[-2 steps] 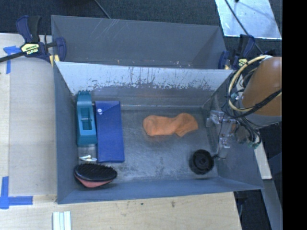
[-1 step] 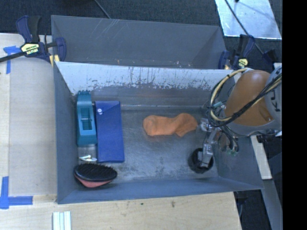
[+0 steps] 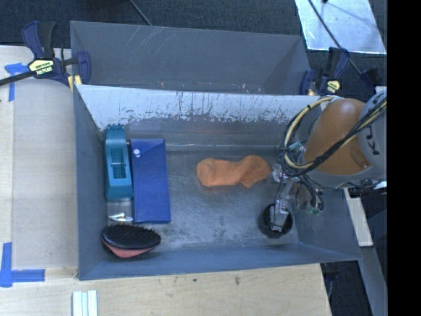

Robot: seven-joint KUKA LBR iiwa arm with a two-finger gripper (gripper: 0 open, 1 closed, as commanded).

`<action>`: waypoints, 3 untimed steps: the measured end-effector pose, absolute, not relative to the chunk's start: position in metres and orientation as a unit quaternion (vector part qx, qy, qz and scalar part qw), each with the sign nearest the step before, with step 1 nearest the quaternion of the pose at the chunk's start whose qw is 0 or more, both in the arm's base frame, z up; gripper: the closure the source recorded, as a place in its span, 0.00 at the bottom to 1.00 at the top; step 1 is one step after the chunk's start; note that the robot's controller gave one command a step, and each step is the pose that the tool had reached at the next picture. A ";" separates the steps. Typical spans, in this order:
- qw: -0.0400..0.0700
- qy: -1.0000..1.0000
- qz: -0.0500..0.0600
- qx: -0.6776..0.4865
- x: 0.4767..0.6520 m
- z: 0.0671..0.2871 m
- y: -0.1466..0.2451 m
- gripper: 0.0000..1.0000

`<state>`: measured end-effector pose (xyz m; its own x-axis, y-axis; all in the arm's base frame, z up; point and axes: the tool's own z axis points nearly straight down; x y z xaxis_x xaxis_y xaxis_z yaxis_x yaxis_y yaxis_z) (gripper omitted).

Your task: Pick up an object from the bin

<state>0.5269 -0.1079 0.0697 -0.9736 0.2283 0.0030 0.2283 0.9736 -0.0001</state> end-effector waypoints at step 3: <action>-0.002 -0.997 0.000 0.077 0.535 0.143 -0.127 0.00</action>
Offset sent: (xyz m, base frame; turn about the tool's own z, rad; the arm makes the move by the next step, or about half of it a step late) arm 0.0000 0.0000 0.0000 0.0000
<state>0.5347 -0.1275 0.1429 -0.9882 -0.1529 -0.0034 -0.1529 0.9882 -0.0012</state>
